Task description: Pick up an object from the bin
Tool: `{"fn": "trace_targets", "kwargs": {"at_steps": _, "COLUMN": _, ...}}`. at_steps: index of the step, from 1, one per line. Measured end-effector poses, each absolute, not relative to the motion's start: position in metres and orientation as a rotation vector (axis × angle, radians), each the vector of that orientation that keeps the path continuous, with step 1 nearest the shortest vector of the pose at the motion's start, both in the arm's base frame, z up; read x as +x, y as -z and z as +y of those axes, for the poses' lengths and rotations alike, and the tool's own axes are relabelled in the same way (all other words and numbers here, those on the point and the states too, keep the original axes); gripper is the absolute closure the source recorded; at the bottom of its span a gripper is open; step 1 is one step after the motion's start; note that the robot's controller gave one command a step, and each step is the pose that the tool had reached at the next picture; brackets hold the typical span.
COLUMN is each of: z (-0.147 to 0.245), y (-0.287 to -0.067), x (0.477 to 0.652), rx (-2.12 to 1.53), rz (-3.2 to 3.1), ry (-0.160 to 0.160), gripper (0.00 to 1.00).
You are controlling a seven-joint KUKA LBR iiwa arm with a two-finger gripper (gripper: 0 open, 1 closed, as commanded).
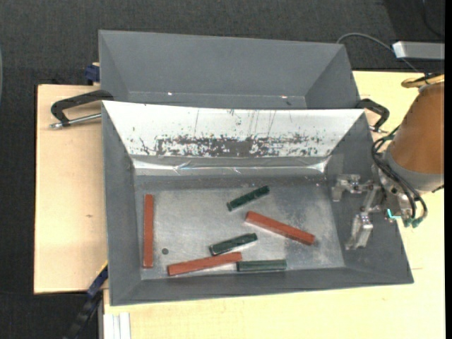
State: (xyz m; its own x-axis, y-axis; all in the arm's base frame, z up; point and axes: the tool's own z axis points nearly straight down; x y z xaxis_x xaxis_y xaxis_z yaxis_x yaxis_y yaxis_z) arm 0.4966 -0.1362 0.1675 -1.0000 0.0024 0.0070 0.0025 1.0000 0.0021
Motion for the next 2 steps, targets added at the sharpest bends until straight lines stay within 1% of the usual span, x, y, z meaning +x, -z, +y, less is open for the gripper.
{"fn": "trace_targets", "kwargs": {"at_steps": 1, "z": -0.136, "y": -0.172, "x": 0.499, "rx": 0.000, "rz": -3.143, "ry": 0.000, "gripper": 0.00}}
{"fn": "trace_targets", "kwargs": {"at_steps": 2, "z": -0.119, "y": -0.132, "x": 0.498, "rx": 0.126, "rz": -3.145, "ry": -0.002, "gripper": 0.00}}
